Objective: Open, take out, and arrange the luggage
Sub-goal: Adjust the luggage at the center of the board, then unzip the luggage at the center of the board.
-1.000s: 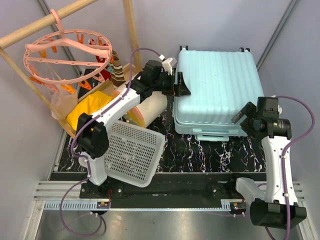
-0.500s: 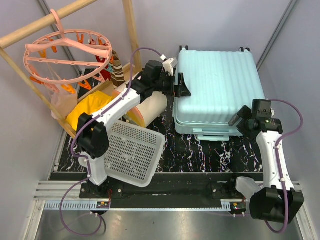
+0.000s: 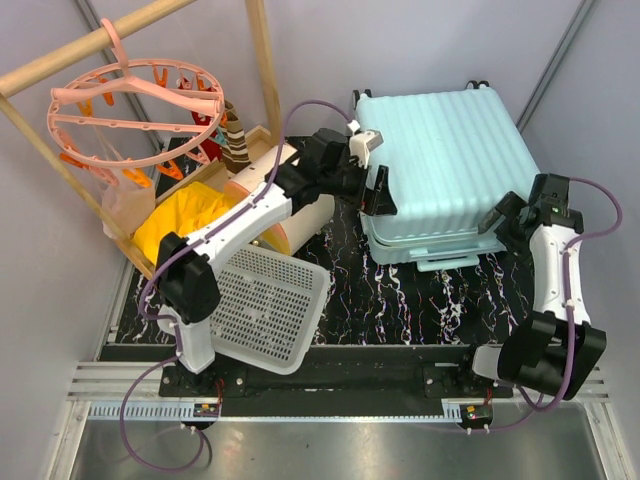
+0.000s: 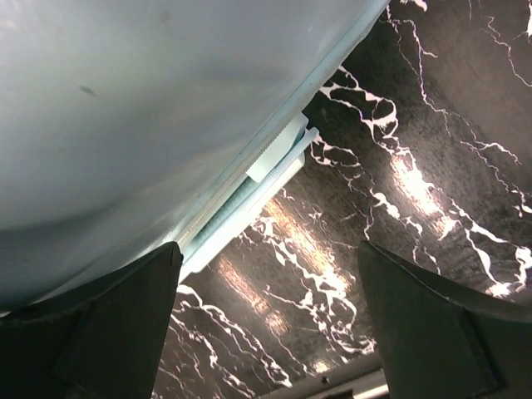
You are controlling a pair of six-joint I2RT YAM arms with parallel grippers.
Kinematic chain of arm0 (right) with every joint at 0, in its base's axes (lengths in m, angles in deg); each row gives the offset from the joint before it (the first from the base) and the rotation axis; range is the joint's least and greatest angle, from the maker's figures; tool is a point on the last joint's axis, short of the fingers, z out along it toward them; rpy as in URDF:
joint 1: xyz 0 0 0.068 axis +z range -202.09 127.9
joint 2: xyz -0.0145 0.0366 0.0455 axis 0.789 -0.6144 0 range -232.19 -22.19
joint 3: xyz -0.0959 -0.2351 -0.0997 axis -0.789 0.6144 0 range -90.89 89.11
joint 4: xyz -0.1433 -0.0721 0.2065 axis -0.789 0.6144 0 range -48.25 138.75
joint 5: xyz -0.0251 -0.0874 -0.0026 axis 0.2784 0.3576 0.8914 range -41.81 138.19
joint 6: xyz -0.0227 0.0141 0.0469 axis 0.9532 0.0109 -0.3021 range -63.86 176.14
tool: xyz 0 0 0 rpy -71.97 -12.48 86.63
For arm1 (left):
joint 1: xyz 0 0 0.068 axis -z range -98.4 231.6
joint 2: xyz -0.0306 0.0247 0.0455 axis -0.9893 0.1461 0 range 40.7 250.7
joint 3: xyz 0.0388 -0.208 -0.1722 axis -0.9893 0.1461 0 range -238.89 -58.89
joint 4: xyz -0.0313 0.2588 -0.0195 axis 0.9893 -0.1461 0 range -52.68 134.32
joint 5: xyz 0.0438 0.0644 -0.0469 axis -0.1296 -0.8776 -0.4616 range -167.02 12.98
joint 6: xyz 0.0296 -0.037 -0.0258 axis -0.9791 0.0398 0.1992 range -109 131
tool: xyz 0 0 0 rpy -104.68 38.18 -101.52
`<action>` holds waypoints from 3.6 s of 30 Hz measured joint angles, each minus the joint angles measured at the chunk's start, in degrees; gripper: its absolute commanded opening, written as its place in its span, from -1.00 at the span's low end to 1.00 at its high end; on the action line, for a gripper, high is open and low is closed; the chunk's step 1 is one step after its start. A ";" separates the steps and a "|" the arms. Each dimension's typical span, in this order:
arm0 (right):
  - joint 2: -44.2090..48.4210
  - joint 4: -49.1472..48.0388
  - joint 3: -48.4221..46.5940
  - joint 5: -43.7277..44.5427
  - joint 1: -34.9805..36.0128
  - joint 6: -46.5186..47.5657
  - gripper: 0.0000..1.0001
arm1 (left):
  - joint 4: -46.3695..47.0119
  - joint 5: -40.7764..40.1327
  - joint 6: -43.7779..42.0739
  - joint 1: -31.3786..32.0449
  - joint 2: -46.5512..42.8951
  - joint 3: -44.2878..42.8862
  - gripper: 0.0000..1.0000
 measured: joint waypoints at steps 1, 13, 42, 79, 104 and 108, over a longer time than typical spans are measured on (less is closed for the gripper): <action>-0.55 0.98 -0.83 -0.24 -0.04 0.52 0.93 | -0.22 -0.61 -0.50 -0.07 -0.46 0.00 0.90; 2.47 1.42 -5.62 0.28 1.18 2.08 0.72 | 4.52 -12.94 0.81 -10.21 -12.37 2.54 0.91; -40.30 4.96 -60.17 32.87 54.27 17.81 0.82 | 9.14 -12.13 3.96 -20.46 -15.47 13.68 0.94; -22.97 1.99 -33.14 42.21 57.27 8.74 -0.21 | 16.31 -3.50 5.70 -23.96 -18.53 21.94 0.96; -24.87 17.66 -41.31 35.85 55.58 7.13 0.63 | 19.67 -1.36 6.58 -23.96 -18.53 23.43 0.97; -31.56 20.52 -47.47 38.10 55.60 10.80 0.66 | 19.71 -1.36 6.54 -23.96 -18.53 23.43 0.98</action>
